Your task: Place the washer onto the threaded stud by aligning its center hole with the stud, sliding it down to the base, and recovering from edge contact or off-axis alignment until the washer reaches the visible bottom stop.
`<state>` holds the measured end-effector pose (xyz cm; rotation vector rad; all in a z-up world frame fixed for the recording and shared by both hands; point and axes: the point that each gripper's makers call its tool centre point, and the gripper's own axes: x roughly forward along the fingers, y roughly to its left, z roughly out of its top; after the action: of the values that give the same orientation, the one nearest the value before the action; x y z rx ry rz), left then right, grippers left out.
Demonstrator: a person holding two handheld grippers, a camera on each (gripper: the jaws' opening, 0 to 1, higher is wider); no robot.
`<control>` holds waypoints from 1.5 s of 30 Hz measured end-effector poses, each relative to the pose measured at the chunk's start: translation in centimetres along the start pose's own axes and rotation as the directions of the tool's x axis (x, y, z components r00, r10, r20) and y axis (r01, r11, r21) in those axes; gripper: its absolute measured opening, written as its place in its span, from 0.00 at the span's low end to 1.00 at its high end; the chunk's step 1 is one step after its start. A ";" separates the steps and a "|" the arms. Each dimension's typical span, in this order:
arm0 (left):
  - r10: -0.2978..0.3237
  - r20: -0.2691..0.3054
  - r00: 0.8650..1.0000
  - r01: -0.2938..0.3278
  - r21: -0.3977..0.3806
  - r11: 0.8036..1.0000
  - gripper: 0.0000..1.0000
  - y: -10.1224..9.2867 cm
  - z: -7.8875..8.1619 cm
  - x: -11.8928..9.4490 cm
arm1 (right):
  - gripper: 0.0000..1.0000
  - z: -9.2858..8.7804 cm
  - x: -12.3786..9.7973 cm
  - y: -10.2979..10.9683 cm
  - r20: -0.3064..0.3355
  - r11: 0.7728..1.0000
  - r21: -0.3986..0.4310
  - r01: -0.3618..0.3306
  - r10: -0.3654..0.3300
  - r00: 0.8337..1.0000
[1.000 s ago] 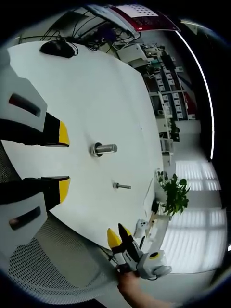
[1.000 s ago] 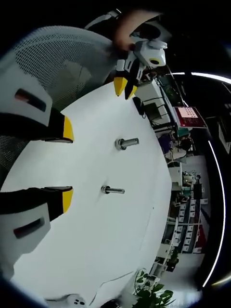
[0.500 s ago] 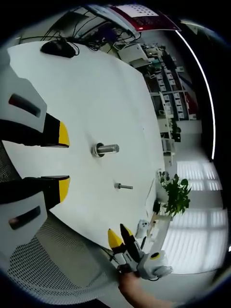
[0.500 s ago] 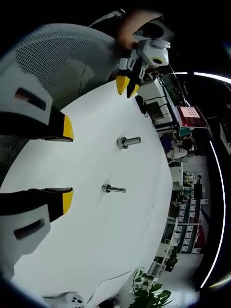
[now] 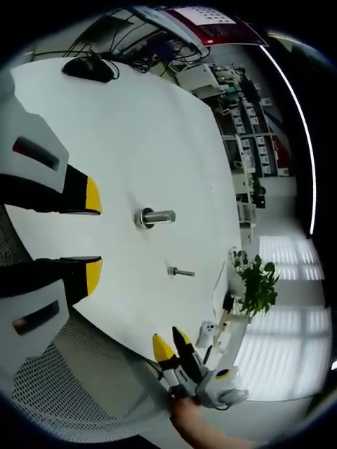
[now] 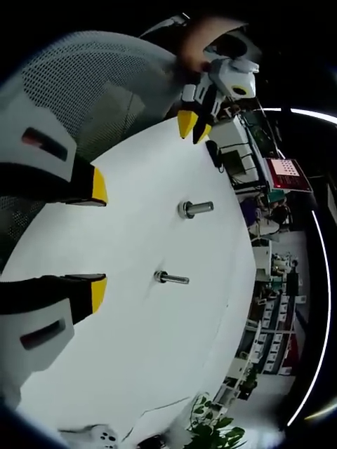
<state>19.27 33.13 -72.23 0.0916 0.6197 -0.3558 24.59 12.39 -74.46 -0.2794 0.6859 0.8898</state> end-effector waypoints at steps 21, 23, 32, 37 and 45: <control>0.013 0.010 1.000 -0.013 -0.009 1.000 0.23 0.2 0.2 -0.1 | 0.40 0.0 0.1 0.1 -0.006 0.999 -0.032 -0.005 0.005 1.000; 0.015 0.014 1.000 -0.015 -0.007 1.000 0.23 0.3 0.3 -0.1 | 0.40 -0.1 0.1 0.1 -0.009 1.000 -0.025 -0.005 0.004 1.000; 0.005 0.015 1.000 -0.005 -0.011 1.000 0.24 0.1 0.2 -0.1 | 0.40 -0.4 0.2 0.1 -0.020 0.999 -0.032 -0.002 0.001 1.000; 0.008 0.005 1.000 -0.008 -0.014 1.000 0.24 0.2 0.0 0.0 | 0.40 -0.5 0.2 0.1 -0.025 0.999 -0.033 -0.001 0.000 1.000; 0.020 -0.016 1.000 -0.020 -0.036 0.999 0.24 0.6 -0.4 0.1 | 0.40 -0.5 0.2 0.2 -0.029 0.999 -0.037 -0.002 0.001 1.000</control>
<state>19.28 33.73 -72.62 0.0663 0.6404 -0.3247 24.29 12.37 -74.95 -0.3258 0.6970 0.9020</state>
